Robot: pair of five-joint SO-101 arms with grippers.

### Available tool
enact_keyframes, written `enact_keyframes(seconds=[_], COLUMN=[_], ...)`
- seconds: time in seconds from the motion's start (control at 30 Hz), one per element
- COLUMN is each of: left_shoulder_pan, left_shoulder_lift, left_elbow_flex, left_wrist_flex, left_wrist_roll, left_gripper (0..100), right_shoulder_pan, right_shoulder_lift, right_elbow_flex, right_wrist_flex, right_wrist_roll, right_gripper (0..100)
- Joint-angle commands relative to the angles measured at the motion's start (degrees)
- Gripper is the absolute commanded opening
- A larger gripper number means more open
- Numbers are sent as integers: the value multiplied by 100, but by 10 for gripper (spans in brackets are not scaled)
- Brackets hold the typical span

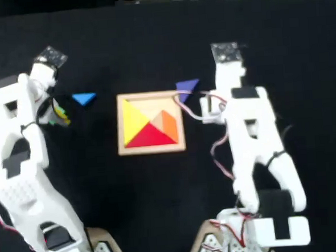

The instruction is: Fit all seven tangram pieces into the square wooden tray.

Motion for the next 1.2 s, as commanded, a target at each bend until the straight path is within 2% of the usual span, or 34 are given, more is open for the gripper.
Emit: enact_keyframes(seconds=[0.0, 0.3, 0.5, 0.77, 0.87, 0.97, 1.1, 1.17], left_shoulder_pan=[31, -4, -48, -66, -66, -13, 4, 66], left_shoulder_lift=[756, 2426, 3288, 3947, 4062, 4105, 4035, 3877], left_elbow_flex=[-1771, -4066, -5174, -6404, -6844, -7266, -7336, -7371], left_wrist_flex=[589, 2224, 2532, 3174, 3596, 4141, 4149, 4149], left_wrist_roll=[237, -396, -387, -431, -440, -738, -774, -527], left_gripper=[369, 365, 361, 121, 105, 102, 94, 77], right_shoulder_pan=[-44, -44, -44, -35, -35, -35, -35, -26], right_shoulder_lift=[22, 48, 48, 57, 57, 57, 57, 48], right_elbow_flex=[-198, -198, -171, 48, 84, 84, 84, 84], right_wrist_flex=[-105, -105, -114, -484, -545, -545, -545, -554], right_wrist_roll=[18, 26, 26, 26, 26, 26, 26, 26], right_gripper=[12, 12, 12, 12, 12, 12, 12, 12])
